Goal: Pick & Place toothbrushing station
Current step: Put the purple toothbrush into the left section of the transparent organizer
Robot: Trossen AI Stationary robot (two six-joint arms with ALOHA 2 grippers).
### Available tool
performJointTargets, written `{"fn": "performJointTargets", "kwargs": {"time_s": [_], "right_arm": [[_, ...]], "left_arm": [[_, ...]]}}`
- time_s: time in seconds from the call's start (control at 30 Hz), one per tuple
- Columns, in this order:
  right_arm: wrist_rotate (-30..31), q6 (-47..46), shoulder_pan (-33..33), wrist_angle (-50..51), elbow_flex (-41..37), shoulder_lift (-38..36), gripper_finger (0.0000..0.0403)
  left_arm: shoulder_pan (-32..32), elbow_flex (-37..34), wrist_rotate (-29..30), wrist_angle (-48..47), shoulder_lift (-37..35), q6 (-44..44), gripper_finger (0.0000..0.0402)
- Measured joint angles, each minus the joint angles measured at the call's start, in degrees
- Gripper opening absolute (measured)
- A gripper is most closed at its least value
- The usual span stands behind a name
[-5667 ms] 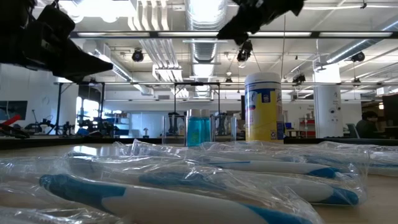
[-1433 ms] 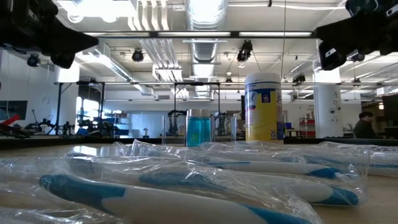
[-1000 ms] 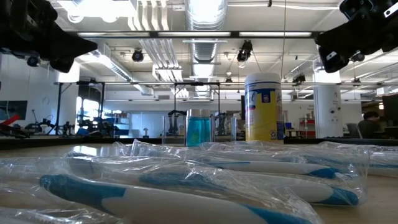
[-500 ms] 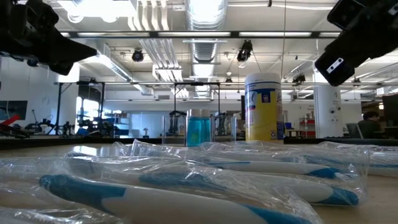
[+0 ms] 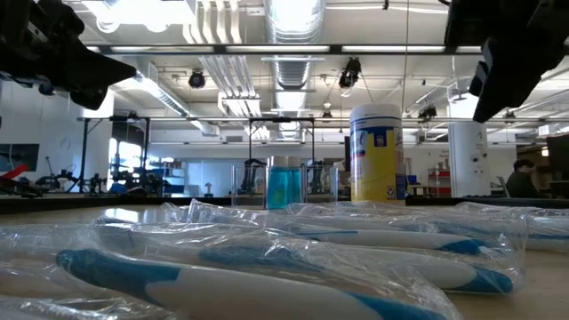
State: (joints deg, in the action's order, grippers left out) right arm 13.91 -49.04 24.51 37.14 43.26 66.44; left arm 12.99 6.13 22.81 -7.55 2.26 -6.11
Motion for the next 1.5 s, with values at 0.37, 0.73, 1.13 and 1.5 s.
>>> {"fn": "performJointTargets", "kwargs": {"time_s": [0.37, 0.73, 1.13, 1.5], "right_arm": [[-9.95, -5.91, -0.15, 0.02, 4.70, 13.88, 0.0119], [-7.70, -13.34, -2.41, 2.91, 5.14, 19.87, 0.0218], [-6.01, -11.12, -4.37, 2.08, 4.96, 25.25, 0.0222], [-6.59, -6.63, -4.26, 0.80, 4.94, 27.49, 0.0167]], "left_arm": [[0.00, 0.00, -0.04, -0.24, 0.00, -0.02, 0.0014], [0.00, 0.00, -0.83, -0.46, 0.00, -0.11, 0.0009], [-0.01, -0.02, -0.81, -0.66, 0.02, -0.39, 0.0014], [-0.01, -0.17, -0.70, -0.85, 0.02, -0.16, 0.0012]]}}
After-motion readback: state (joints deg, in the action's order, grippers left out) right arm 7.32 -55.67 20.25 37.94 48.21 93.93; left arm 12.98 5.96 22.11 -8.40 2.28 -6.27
